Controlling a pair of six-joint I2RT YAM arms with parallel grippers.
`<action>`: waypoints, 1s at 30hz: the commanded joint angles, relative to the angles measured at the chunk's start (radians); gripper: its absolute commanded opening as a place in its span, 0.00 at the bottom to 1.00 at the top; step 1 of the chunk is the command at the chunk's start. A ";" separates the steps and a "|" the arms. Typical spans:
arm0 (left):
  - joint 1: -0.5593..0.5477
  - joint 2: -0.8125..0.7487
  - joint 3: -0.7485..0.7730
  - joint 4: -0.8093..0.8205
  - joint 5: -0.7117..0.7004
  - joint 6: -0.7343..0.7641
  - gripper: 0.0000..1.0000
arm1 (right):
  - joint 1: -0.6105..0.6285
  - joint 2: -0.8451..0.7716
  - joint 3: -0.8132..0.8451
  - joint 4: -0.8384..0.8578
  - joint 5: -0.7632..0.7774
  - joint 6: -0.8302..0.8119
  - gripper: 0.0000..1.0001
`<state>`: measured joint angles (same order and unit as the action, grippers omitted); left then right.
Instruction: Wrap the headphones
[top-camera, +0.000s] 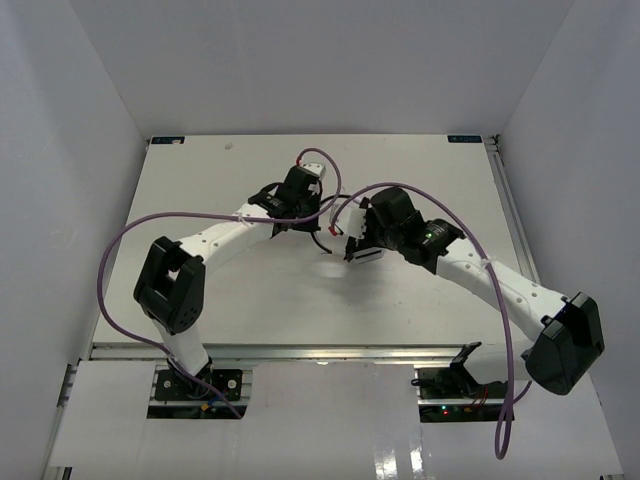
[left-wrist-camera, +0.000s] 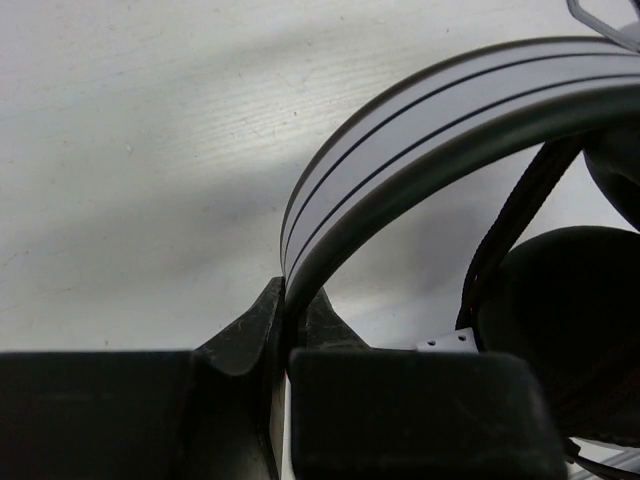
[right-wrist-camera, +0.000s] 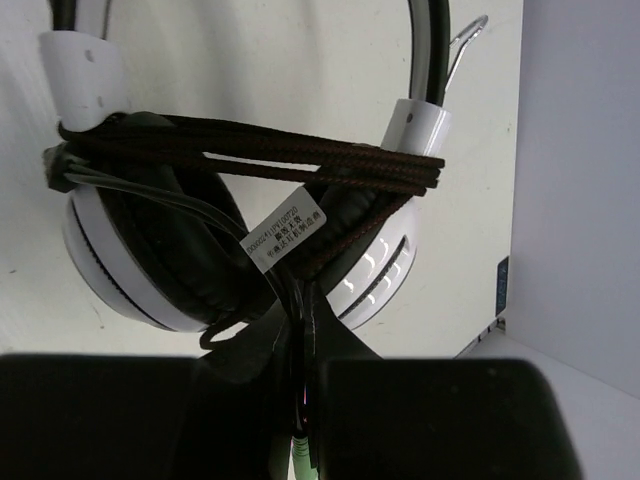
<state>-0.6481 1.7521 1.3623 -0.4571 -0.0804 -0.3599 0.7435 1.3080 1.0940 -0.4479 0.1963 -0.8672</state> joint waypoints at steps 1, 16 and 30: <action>-0.001 0.055 0.105 -0.061 0.192 0.050 0.00 | 0.004 0.081 -0.006 0.158 0.080 -0.079 0.08; 0.070 0.263 0.263 -0.184 0.292 0.085 0.00 | -0.027 0.306 0.028 0.292 0.118 -0.105 0.13; 0.128 0.199 0.252 -0.196 0.336 -0.007 0.61 | -0.033 0.233 -0.018 0.300 0.152 -0.148 0.66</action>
<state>-0.5494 2.0484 1.6001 -0.6621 0.1871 -0.3412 0.7143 1.5961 1.0748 -0.1526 0.3322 -1.0045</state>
